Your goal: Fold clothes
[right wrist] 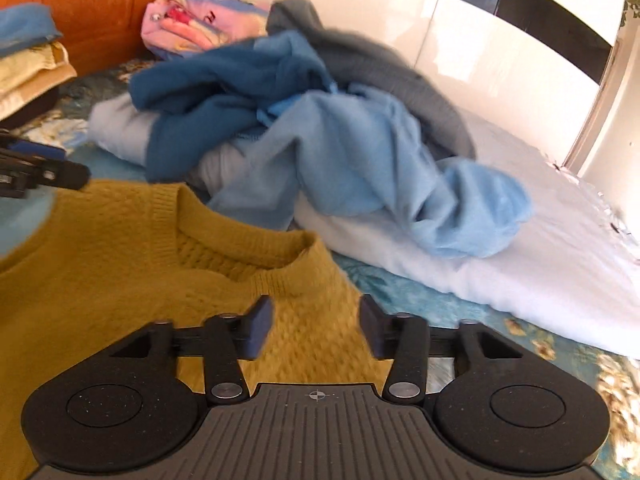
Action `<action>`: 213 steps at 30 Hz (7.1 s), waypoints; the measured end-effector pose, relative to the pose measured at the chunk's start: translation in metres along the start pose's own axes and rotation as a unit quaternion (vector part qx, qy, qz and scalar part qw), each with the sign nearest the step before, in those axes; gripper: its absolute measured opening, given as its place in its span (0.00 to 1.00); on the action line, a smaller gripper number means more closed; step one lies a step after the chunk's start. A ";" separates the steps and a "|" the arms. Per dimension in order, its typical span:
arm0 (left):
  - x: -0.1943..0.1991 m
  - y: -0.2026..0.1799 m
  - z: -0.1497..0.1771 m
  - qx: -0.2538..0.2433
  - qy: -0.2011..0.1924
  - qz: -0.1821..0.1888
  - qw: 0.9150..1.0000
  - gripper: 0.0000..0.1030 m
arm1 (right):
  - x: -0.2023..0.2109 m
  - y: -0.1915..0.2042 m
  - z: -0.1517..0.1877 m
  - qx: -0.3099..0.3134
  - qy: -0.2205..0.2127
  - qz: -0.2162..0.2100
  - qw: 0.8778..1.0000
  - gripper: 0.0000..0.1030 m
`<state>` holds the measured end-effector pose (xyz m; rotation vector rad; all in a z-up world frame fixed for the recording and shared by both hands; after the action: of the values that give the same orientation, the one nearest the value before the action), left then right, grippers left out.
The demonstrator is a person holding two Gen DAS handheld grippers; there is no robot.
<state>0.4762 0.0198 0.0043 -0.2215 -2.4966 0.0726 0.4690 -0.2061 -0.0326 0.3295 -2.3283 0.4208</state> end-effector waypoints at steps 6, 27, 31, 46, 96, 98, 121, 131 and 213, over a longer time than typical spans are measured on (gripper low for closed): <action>0.108 0.020 0.060 0.058 -0.007 0.025 0.998 0.72 | 0.102 0.000 0.066 -0.063 -0.023 -0.036 0.997 0.68; 0.280 0.052 0.182 0.093 0.005 -0.030 0.995 0.76 | 0.163 0.048 0.252 -0.281 0.047 -0.096 0.954 0.09; 0.270 0.037 0.208 0.110 0.036 -0.001 0.993 0.76 | 0.176 0.031 0.254 -0.284 0.024 -0.064 0.957 0.08; 0.200 -0.027 0.270 0.145 0.144 0.064 0.977 0.53 | 0.161 -0.041 0.280 -0.270 0.035 0.063 0.960 0.09; -0.015 0.031 0.041 -0.069 0.070 0.044 0.994 0.85 | 0.008 -0.073 0.086 -0.076 0.019 -0.091 0.993 0.65; -0.047 0.031 0.033 -0.073 0.090 0.050 0.992 0.85 | -0.026 -0.081 0.068 -0.076 0.026 -0.100 0.992 0.65; -0.078 0.021 0.014 -0.063 0.062 0.077 0.993 0.07 | -0.068 -0.064 0.012 -0.054 0.029 -0.140 0.988 0.06; 0.123 -0.018 0.031 -0.113 -0.080 0.122 0.983 0.07 | 0.118 -0.056 0.043 -0.038 -0.084 -0.077 0.993 0.06; 0.222 -0.055 0.246 0.007 0.065 0.033 0.997 0.66 | 0.187 -0.001 0.297 -0.398 0.033 -0.118 0.909 0.16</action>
<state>0.1463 0.0045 -0.0573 -0.2925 -2.3581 0.1002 0.1533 -0.3439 -0.1008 0.1795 -2.1454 -0.6256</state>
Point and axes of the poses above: each gripper's, at about its wrist camera, not at the fingertips, and x roughly against the way its jaws point, y to its left, z to its underside, the point moved 9 cm from there along -x, roughly the way its jaws point, and after that the axes turned 4 degrees about y, right-handed, at the moved point
